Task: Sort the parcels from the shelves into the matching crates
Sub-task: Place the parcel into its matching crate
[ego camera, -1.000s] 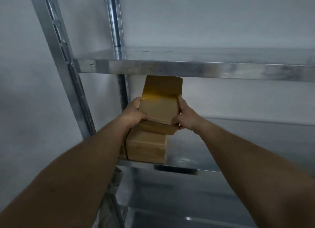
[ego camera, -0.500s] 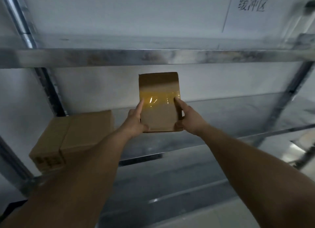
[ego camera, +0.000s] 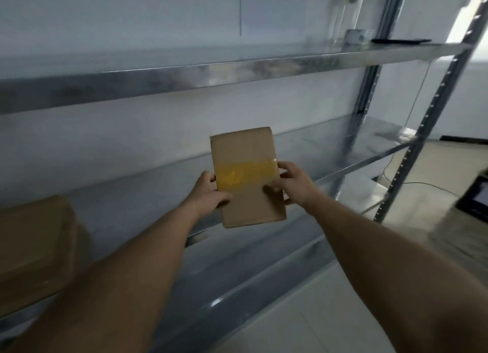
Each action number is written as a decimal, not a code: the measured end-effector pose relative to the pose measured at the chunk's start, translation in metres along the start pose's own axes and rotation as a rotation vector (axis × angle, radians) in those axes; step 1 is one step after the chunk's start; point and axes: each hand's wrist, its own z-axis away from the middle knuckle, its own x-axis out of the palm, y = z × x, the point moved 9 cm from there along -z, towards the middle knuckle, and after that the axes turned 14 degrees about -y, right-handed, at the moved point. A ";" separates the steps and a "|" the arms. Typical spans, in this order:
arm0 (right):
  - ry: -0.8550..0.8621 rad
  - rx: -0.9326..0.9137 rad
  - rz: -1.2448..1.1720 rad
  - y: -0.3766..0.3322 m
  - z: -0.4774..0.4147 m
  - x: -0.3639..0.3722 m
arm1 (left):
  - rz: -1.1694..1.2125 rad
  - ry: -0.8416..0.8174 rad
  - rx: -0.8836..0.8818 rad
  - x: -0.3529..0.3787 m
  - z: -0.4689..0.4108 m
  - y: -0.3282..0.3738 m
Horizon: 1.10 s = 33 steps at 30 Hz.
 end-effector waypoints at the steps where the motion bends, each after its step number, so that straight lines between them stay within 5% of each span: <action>1: 0.028 0.034 -0.036 0.012 0.004 -0.018 | 0.022 -0.011 -0.009 0.013 -0.007 0.010; 6: 0.140 0.143 -0.132 0.055 0.023 -0.104 | 0.178 -0.091 0.018 0.082 -0.046 0.071; 20: 0.538 0.346 -0.053 0.173 0.112 -0.327 | 0.085 -0.267 -0.012 0.309 -0.167 0.189; 28: 0.538 0.401 -0.116 0.248 0.164 -0.391 | -0.059 -0.633 0.111 0.439 -0.201 0.240; 33: 0.580 0.430 -0.204 0.287 0.183 -0.437 | -0.116 -0.718 0.153 0.506 -0.245 0.271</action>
